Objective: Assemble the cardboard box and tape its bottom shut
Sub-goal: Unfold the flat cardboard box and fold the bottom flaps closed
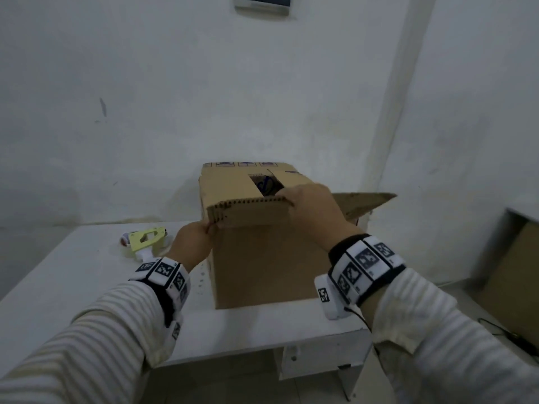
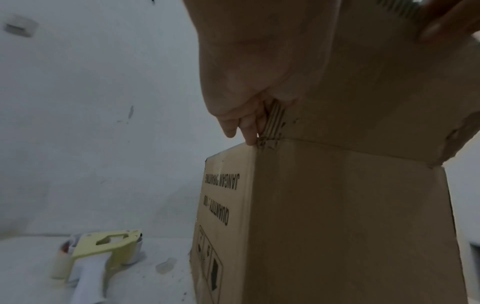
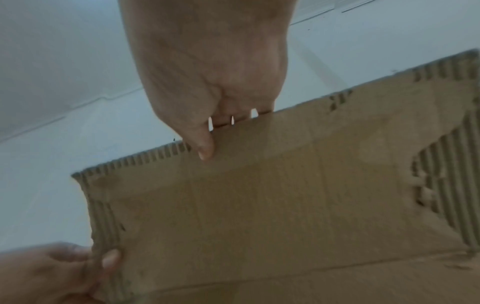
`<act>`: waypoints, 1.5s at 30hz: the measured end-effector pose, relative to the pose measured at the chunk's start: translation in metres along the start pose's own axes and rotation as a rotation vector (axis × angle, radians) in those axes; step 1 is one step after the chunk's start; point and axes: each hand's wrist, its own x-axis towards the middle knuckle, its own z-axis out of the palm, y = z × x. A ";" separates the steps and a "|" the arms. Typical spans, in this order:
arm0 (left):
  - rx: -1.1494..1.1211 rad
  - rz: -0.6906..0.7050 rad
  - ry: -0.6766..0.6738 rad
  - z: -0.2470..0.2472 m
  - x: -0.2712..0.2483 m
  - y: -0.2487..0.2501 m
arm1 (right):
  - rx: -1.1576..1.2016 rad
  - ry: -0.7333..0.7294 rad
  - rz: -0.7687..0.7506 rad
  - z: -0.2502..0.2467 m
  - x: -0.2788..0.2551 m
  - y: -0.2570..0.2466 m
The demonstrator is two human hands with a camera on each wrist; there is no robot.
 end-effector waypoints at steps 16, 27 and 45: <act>0.058 -0.238 0.175 0.010 0.022 0.026 | 0.134 0.304 0.091 0.079 0.043 0.062; 0.122 -0.358 0.216 0.019 0.039 0.032 | 0.130 0.067 0.046 0.117 0.064 0.092; 0.074 -0.516 0.167 0.029 0.052 0.046 | 0.183 -0.435 0.113 0.133 0.072 0.103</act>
